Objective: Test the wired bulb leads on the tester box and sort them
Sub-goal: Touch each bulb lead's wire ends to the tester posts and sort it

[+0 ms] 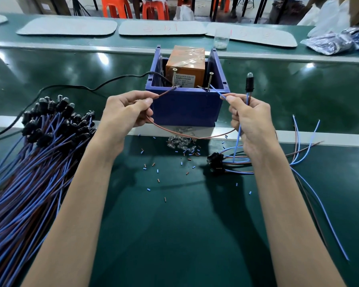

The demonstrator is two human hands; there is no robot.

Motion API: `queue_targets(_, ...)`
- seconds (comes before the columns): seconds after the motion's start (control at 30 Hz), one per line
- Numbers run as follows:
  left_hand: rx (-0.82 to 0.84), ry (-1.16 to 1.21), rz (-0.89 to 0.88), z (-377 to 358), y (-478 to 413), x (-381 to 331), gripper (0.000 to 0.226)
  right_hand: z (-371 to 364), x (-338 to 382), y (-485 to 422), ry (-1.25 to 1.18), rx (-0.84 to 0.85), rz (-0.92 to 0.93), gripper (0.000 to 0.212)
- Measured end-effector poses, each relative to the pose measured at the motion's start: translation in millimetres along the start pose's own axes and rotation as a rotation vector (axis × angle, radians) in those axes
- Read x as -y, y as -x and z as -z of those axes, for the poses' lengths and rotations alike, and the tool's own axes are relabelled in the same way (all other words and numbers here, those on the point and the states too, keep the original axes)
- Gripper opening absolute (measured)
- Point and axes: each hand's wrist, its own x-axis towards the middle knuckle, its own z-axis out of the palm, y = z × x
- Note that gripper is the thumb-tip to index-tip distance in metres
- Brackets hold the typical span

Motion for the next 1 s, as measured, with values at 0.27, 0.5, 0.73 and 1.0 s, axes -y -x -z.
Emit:
queue_targets(0.27,-0.042,0.035,-0.013,0,0,-2,0.022,0,1,0,-0.019,0.018,0.006,0.017)
queue_targets(0.5,-0.124,0.051,-0.011,-7,0,-2,0.018,0,2,1,-0.048,-0.026,0.023,0.019)
queue_targets(0.73,-0.105,0.001,-0.020,-19,2,-1,0.017,-8,2,2,-0.002,-0.046,0.032,0.018)
queue_targets(1.0,-0.096,0.004,-0.011,-13,2,-2,0.021,-4,3,-1,-0.018,-0.003,0.023,0.020)
